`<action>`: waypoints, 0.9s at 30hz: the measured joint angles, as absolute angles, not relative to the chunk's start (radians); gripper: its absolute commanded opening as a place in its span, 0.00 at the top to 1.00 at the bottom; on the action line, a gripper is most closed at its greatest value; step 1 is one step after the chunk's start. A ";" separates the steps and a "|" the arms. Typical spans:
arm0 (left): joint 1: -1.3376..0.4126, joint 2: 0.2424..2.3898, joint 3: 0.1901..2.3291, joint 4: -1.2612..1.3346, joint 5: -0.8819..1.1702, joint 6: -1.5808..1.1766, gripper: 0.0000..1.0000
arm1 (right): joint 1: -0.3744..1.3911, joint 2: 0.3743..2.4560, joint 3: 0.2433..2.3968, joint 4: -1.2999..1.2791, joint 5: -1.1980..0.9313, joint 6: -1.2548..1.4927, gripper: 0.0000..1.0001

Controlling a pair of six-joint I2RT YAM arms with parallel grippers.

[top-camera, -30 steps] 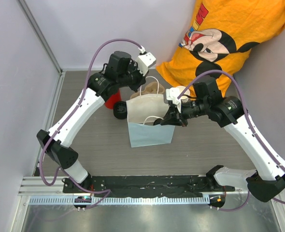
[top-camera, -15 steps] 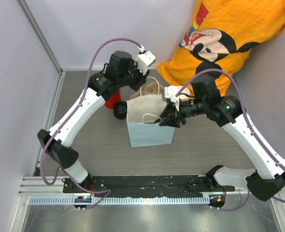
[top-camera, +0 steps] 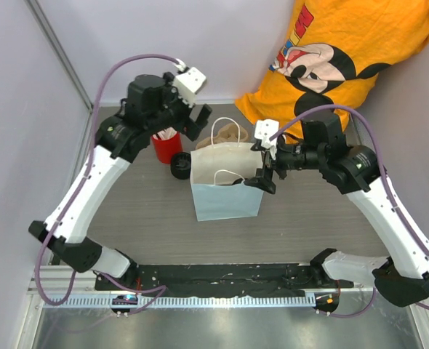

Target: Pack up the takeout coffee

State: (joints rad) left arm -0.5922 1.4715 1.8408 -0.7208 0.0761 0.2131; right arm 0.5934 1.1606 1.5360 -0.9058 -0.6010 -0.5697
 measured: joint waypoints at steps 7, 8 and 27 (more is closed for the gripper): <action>-0.454 1.292 1.817 -0.759 0.064 0.208 0.00 | 0.580 1.113 1.602 -0.881 -0.416 -0.526 0.00; -0.432 1.262 1.808 -0.767 0.064 0.205 0.00 | 0.577 1.105 1.608 -0.873 -0.384 -0.517 0.00; -0.292 0.908 1.782 -0.937 -0.218 0.187 0.00 | 0.474 0.891 1.533 -0.622 0.216 -0.406 0.01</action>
